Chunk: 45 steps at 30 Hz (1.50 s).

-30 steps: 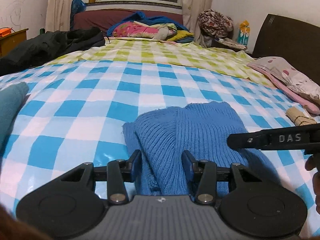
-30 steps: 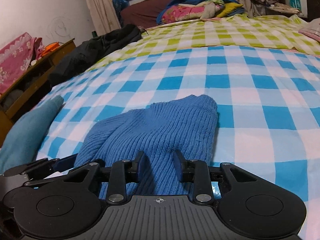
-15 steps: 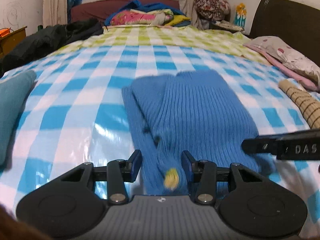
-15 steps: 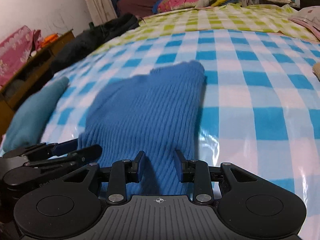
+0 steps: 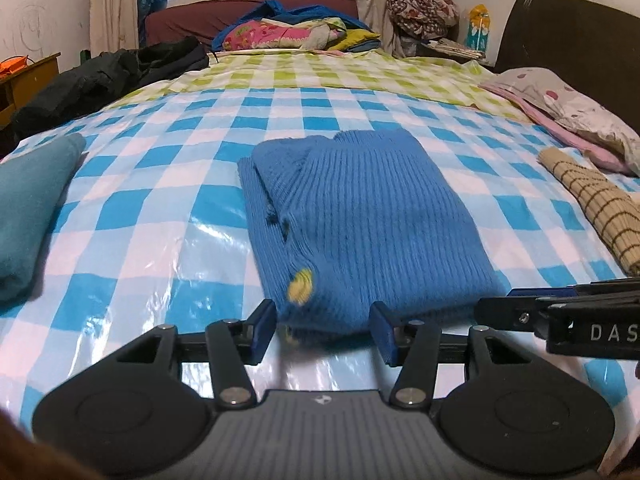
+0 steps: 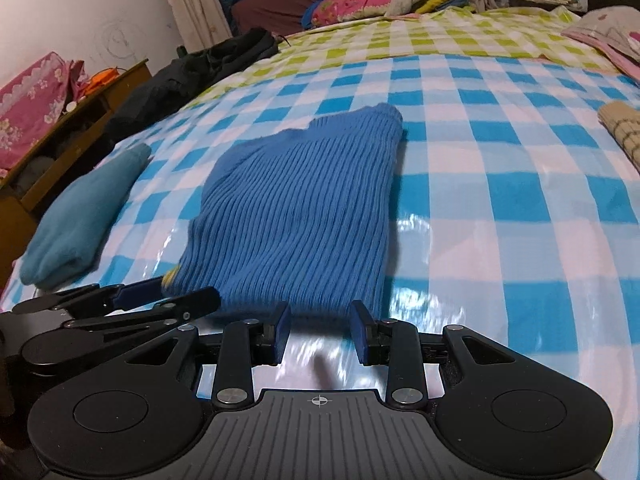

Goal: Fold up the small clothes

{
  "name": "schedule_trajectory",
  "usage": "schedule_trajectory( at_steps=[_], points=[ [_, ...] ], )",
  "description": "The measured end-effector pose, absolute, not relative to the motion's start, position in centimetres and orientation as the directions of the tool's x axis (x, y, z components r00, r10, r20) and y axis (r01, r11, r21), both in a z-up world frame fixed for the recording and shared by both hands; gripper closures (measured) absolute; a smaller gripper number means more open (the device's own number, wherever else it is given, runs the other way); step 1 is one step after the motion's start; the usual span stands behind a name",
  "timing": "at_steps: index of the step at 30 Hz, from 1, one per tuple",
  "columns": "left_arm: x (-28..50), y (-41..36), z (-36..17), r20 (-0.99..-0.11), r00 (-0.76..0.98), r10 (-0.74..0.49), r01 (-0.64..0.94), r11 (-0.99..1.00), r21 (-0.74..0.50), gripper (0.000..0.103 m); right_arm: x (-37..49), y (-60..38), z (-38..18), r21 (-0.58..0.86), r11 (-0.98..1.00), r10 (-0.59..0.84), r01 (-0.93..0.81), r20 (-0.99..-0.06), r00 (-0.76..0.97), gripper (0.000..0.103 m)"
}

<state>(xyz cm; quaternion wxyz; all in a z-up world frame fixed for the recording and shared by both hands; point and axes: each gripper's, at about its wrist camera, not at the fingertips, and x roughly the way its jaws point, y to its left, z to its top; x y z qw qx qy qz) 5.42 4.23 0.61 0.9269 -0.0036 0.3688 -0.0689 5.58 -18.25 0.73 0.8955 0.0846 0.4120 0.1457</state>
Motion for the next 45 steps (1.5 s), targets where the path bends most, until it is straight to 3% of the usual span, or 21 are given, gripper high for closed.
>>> schedule_trajectory(
  at_steps=[8,17,31,45],
  points=[
    [3.1,3.1,0.0,-0.699,0.706,-0.114,0.136,0.99,-0.024,0.042,3.0,-18.3,0.1,0.256,0.952,0.301,-0.164,-0.713,0.633,0.059],
    [1.6,2.4,-0.4,-0.709,0.696,-0.113,0.134,0.991,-0.027,0.031,1.0,-18.7,-1.5,0.261,0.957,0.283,-0.128,-0.732,0.62,0.057],
    [0.8,1.3,-0.1,-0.708,0.706,-0.02,0.106,0.991,0.078,0.02,0.3,-19.3,-2.0,0.275,0.957,0.271,-0.095,-0.726,0.632,0.057],
    [0.4,1.6,-0.3,-0.714,0.7,-0.021,0.088,0.994,0.058,0.019,-0.1,-19.4,-2.1,0.279,0.956,0.273,-0.092,-0.723,0.635,0.057]
  ],
)
